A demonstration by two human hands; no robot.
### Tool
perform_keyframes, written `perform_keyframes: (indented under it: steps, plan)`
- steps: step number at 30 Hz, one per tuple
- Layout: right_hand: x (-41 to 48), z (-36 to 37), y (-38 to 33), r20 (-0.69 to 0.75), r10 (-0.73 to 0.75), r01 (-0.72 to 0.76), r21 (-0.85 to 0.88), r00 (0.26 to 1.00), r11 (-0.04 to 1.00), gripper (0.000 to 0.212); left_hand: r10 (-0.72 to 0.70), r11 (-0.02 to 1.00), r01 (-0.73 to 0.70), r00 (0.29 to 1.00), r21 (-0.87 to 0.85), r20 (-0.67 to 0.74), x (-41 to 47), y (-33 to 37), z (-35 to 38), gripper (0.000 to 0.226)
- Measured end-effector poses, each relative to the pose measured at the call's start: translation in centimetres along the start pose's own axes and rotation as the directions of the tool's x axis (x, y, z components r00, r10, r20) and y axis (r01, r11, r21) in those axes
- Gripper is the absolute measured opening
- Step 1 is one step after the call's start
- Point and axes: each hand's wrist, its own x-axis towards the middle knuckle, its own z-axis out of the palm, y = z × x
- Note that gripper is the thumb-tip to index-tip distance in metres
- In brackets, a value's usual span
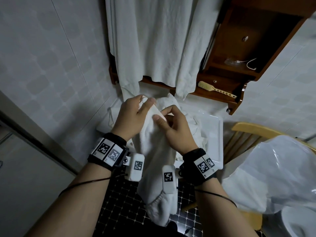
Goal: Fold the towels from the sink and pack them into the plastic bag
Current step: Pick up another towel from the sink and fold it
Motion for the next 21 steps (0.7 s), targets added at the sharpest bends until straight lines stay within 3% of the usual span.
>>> perform_keyframes:
  steps: [3,5,9,11,14,15,18,21]
  plan:
    - [0.0,-0.8,1.6,0.081,0.047,-0.029,-0.208,0.996,0.978,0.043,0.122,0.990,-0.110,0.983,0.090,-0.134,0.6,0.6,-0.1,0.034]
    - [-0.6,-1.6,3.3,0.172,0.159,-0.090,-0.354,0.972,0.931,0.052,0.134,0.990,-0.121,0.968,0.078,-0.213,1.1,0.7,-0.6,0.037]
    - [-1.3,-3.4,6.4,0.256,0.486,-0.237,-0.630,0.835,0.739,0.045,0.091,0.994,-0.068,0.945,0.085,-0.313,2.1,0.1,-1.1,0.041]
    - [-0.9,-3.9,7.3,0.161,0.491,-0.242,-0.714,0.856,0.657,0.037,0.067,0.996,-0.043,0.936,0.076,-0.345,2.0,-0.1,-0.8,0.039]
    - [-0.8,-3.9,7.9,-0.072,0.253,-0.233,-0.681,0.965,0.695,0.042,0.013,0.999,0.007,0.917,0.049,-0.399,1.9,-0.3,-0.3,0.039]
    - [-1.0,-3.9,8.0,-0.077,0.227,-0.224,-0.630,0.971,0.744,0.042,0.005,0.999,0.013,0.907,0.040,-0.421,1.9,-0.3,-0.2,0.039]
    - [-1.9,-3.3,8.6,0.092,0.244,-0.189,-0.399,0.965,0.897,0.028,0.029,0.999,-0.016,0.880,0.031,-0.475,2.3,0.3,-0.6,0.035]
    - [-2.2,-2.6,9.2,0.079,0.099,-0.072,-0.296,0.992,0.953,0.029,0.060,0.998,-0.042,0.864,0.047,-0.499,2.6,0.8,-0.7,0.031]
